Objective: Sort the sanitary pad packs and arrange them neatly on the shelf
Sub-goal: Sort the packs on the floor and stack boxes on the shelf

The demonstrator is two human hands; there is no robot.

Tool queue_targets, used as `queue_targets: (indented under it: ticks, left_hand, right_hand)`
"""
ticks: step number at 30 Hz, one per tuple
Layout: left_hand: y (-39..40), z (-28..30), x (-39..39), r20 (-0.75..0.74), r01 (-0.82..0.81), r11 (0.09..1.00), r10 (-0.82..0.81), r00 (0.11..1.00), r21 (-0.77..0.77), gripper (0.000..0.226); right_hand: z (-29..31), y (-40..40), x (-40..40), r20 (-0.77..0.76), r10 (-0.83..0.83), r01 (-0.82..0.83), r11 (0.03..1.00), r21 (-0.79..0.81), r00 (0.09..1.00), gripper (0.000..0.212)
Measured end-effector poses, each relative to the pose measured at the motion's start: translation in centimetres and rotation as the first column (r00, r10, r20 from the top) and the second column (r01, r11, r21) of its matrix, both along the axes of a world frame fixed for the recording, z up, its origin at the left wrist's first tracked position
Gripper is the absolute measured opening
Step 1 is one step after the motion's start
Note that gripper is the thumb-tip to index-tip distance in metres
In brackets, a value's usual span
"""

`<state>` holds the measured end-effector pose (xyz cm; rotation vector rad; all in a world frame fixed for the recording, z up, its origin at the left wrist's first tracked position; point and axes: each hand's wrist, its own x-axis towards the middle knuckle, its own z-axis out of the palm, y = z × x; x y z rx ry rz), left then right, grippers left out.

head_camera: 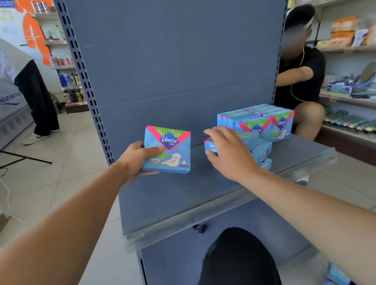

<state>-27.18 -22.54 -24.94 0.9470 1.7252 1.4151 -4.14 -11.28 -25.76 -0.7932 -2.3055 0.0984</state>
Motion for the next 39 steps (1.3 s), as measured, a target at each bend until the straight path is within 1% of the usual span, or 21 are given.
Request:
queue_targets:
  ticks: [3, 4, 6, 7, 8, 10, 12, 14, 15, 17, 19, 20, 22, 24, 26, 27, 29, 31, 33, 37, 39]
  left_hand:
    - [0.7, -1.0, 0.6, 0.095, -0.003, 0.999, -0.001, 0.995, 0.042, 0.035]
    - [0.9, -1.3, 0.8, 0.108, 0.001, 0.999, -0.005, 0.994, 0.041, 0.032]
    - [1.2, -2.1, 1.3, 0.124, 0.011, 1.000, -0.014, 0.992, 0.028, 0.031]
    - [1.4, -2.5, 1.4, 0.133, 0.014, 1.000, -0.017, 0.991, 0.020, 0.034]
    - [1.5, -2.8, 1.6, 0.142, 0.017, 1.000, -0.019, 0.990, 0.013, 0.036]
    - [1.8, -3.1, 1.8, 0.157, 0.016, 1.000, -0.016, 0.988, 0.000, 0.040]
    - [2.0, -3.3, 1.7, 0.165, 0.011, 1.000, -0.010, 0.986, -0.006, 0.042]
    - [2.2, -3.4, 1.7, 0.167, 0.003, 1.000, -0.003, 0.986, -0.002, 0.043]
    - [2.2, -3.5, 1.6, 0.169, -0.001, 1.000, 0.001, 0.986, 0.002, 0.043]
    - [2.1, -3.4, 1.6, 0.170, -0.011, 1.000, 0.010, 0.985, 0.004, 0.038]
    - [1.8, -3.3, 1.4, 0.166, -0.018, 1.000, 0.017, 0.986, 0.007, 0.034]
    - [1.6, -3.2, 1.3, 0.162, -0.019, 1.000, 0.017, 0.987, 0.008, 0.033]
    - [1.1, -2.9, 1.1, 0.159, -0.019, 1.000, 0.017, 0.987, 0.011, 0.035]
    - [0.5, -2.6, 0.9, 0.154, -0.015, 1.000, 0.012, 0.988, 0.019, 0.035]
    - [0.0, -2.1, 1.0, 0.144, 0.000, 1.000, -0.005, 0.990, 0.030, 0.031]
    - [-0.2, -1.9, 1.1, 0.141, 0.018, 0.999, -0.022, 0.990, 0.035, 0.030]
    - [-0.3, -1.3, 1.5, 0.141, 0.078, 0.996, -0.083, 0.987, 0.041, 0.031]
    - [-0.2, -0.9, 2.2, 0.140, 0.159, 0.987, -0.162, 0.977, 0.034, 0.035]
    - [0.0, -0.7, 3.2, 0.135, 0.244, 0.970, -0.244, 0.960, 0.021, 0.036]
    - [0.5, -0.7, 5.2, 0.120, 0.341, 0.939, -0.343, 0.932, 0.038, 0.049]
    - [0.7, -0.9, 5.8, 0.129, 0.371, 0.927, -0.375, 0.918, 0.056, 0.061]
  right_hand:
    - [1.5, 2.4, 1.8, -0.056, -0.168, 0.165, 0.984, -0.061, 0.984, 0.037]
    - [1.7, 3.4, 2.3, -0.023, -0.213, 0.210, 0.974, -0.080, 0.977, 0.038]
    - [2.1, 4.7, 2.9, 0.130, -0.269, 0.287, 0.947, -0.144, 0.954, 0.049]
    - [2.2, 5.0, 3.2, 0.204, -0.257, 0.299, 0.931, -0.212, 0.945, 0.056]
    - [2.3, 5.2, 3.4, 0.240, -0.230, 0.296, 0.908, -0.295, 0.943, 0.061]
    - [2.5, 5.2, 3.6, 0.220, -0.184, 0.265, 0.862, -0.433, 0.958, 0.062]
    - [2.6, 5.2, 3.6, 0.191, -0.164, 0.238, 0.842, -0.484, 0.968, 0.067]
    - [2.9, 5.1, 3.6, 0.176, -0.164, 0.231, 0.840, -0.490, 0.971, 0.080]
    - [3.0, 5.1, 3.6, 0.138, -0.165, 0.212, 0.841, -0.497, 0.977, 0.085]
    - [3.1, 5.3, 3.5, -0.044, -0.136, 0.086, 0.816, -0.571, 0.990, 0.088]
    - [2.8, 5.4, 3.3, -0.280, -0.082, -0.133, 0.732, -0.668, 0.956, 0.086]
    - [2.6, 5.3, 3.3, -0.365, -0.070, -0.221, 0.685, -0.695, 0.929, 0.084]
    - [2.5, 5.0, 3.2, -0.482, -0.095, -0.337, 0.599, -0.727, 0.871, 0.074]
    - [2.9, 4.3, 3.3, -0.564, -0.129, -0.431, 0.515, -0.741, 0.816, 0.057]
    - [3.2, 3.5, 3.5, -0.601, -0.075, -0.503, 0.470, -0.725, 0.796, 0.035]
    - [3.2, 3.2, 3.4, -0.583, -0.011, -0.509, 0.474, -0.719, 0.813, 0.025]
    - [3.2, 2.5, 3.2, -0.483, 0.129, -0.469, 0.543, -0.696, 0.866, 0.014]
    - [3.6, 1.9, 2.7, -0.393, 0.205, -0.427, 0.638, -0.640, 0.896, 0.016]
    - [4.1, 1.5, 2.3, -0.326, 0.247, -0.399, 0.709, -0.582, 0.913, 0.017]
    - [5.4, 1.0, 1.6, -0.179, 0.288, -0.338, 0.761, -0.553, 0.941, 0.019]
    - [6.0, 0.8, 1.2, -0.114, 0.291, -0.305, 0.780, -0.547, 0.950, 0.021]
